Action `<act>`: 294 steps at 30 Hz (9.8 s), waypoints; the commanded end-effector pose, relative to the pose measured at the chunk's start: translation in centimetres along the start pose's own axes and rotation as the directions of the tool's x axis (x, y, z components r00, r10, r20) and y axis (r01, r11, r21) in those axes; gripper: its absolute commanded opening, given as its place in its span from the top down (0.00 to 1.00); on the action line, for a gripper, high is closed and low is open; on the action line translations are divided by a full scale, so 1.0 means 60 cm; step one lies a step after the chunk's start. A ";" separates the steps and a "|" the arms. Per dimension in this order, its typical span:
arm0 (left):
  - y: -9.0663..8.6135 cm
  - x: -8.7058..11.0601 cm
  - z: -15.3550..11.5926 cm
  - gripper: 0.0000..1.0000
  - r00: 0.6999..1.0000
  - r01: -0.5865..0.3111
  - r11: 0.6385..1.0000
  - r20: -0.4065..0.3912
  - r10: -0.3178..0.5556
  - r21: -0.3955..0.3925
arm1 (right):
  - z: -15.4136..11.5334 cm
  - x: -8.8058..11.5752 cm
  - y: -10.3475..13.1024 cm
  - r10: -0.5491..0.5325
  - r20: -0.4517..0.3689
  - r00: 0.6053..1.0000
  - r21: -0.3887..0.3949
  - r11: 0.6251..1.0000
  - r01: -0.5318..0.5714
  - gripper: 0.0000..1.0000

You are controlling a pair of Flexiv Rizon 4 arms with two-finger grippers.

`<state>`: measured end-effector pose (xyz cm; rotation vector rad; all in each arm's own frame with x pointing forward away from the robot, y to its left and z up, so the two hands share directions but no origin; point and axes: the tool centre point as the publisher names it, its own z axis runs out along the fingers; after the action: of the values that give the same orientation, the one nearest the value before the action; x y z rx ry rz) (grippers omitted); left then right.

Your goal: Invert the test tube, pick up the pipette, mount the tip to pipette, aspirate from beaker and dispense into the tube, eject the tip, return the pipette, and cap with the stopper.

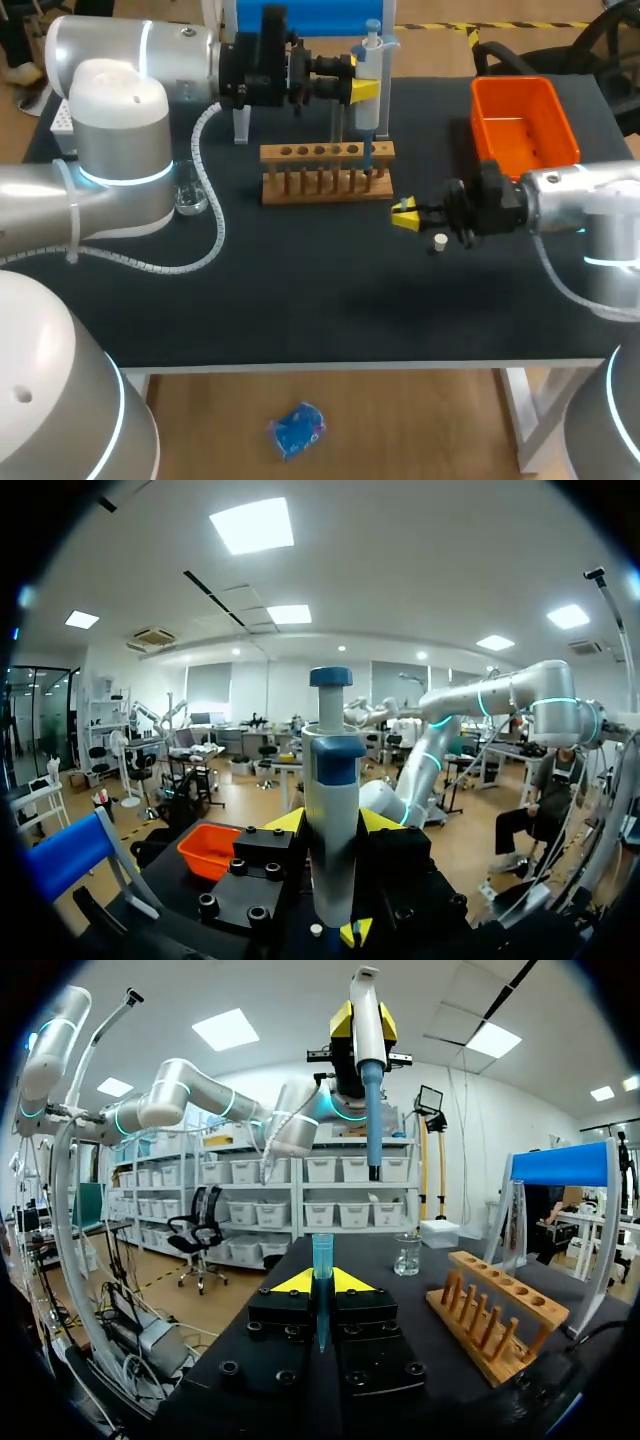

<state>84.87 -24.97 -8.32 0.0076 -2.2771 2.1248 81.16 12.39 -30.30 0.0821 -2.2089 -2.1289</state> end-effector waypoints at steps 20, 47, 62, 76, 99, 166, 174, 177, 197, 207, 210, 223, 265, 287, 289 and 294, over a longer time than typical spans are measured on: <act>-0.001 0.001 0.000 1.00 1.000 -0.001 1.000 0.001 0.001 0.000 | 0.052 -0.027 0.000 -0.050 -0.005 0.999 0.024 0.998 0.050 1.00; -0.001 0.001 0.000 1.00 1.000 -0.001 1.000 0.001 0.001 0.000 | 0.079 -0.070 0.035 -0.149 0.011 0.989 0.011 0.989 0.148 1.00; -0.001 0.001 0.000 1.00 1.000 -0.001 1.000 0.001 0.001 0.000 | 0.074 -0.068 0.050 -0.180 0.016 0.984 0.017 0.984 0.180 1.00; -0.001 0.001 0.000 1.00 1.000 -0.001 1.000 0.001 0.001 0.000 | 0.075 -0.062 0.050 -0.192 0.009 0.981 0.022 0.981 0.192 1.00; -0.001 0.001 0.000 1.00 1.000 -0.001 1.000 0.001 0.001 0.000 | 0.076 -0.063 0.059 -0.140 0.019 0.990 -0.062 0.988 0.141 1.00; -0.001 0.001 0.000 1.00 1.000 -0.001 1.000 0.001 0.001 0.000 | 0.081 -0.059 0.071 -0.007 -0.008 1.000 0.009 1.000 0.007 1.00; -0.001 0.001 0.000 1.00 1.000 -0.001 1.000 0.001 0.001 0.000 | 0.081 -0.063 0.078 -0.017 -0.011 1.000 0.012 1.000 0.017 1.00; -0.001 0.001 0.000 1.00 1.000 -0.001 1.000 0.001 0.001 0.000 | 0.082 -0.065 0.081 -0.018 -0.012 1.000 0.010 1.000 0.019 1.00; -0.001 0.001 0.000 1.00 1.000 -0.001 1.000 0.001 0.001 0.000 | 0.080 -0.068 0.088 0.016 0.010 1.000 -0.011 1.000 -0.015 1.00; -0.001 0.001 0.000 1.00 1.000 -0.001 1.000 0.001 0.001 0.000 | 0.081 -0.066 0.096 -0.011 0.030 0.999 0.012 1.000 0.011 1.00; -0.001 0.001 0.000 1.00 1.000 -0.001 1.000 0.001 0.001 0.000 | 0.082 -0.065 0.096 -0.016 0.061 0.998 0.009 1.000 0.016 1.00; -0.001 0.001 0.000 1.00 1.000 -0.001 1.000 0.001 0.001 0.000 | 0.088 -0.062 0.095 -0.035 0.161 0.986 -0.028 0.999 0.040 1.00; -0.001 0.001 0.000 1.00 1.000 -0.001 1.000 0.001 0.001 0.000 | 0.045 -0.040 0.064 0.070 0.002 0.998 0.078 0.994 -0.070 0.00; 0.009 0.009 -0.132 1.00 0.985 -0.078 0.994 0.148 0.089 -0.082 | 0.021 -0.027 0.066 0.059 -0.105 0.993 0.192 0.981 -0.038 0.00; 0.013 0.014 -0.164 1.00 0.978 -0.075 0.994 0.189 0.090 -0.086 | 0.021 -0.027 0.066 0.059 -0.105 0.993 0.192 0.981 -0.038 0.00; 0.014 0.023 -0.205 1.00 0.965 -0.057 0.996 0.251 0.074 -0.074 | 0.021 -0.027 0.066 0.059 -0.105 0.993 0.192 0.981 -0.038 0.00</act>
<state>86.06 -15.99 -8.75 0.1762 -2.5042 2.1649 82.71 13.97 -26.48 0.1482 -2.3162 -1.8408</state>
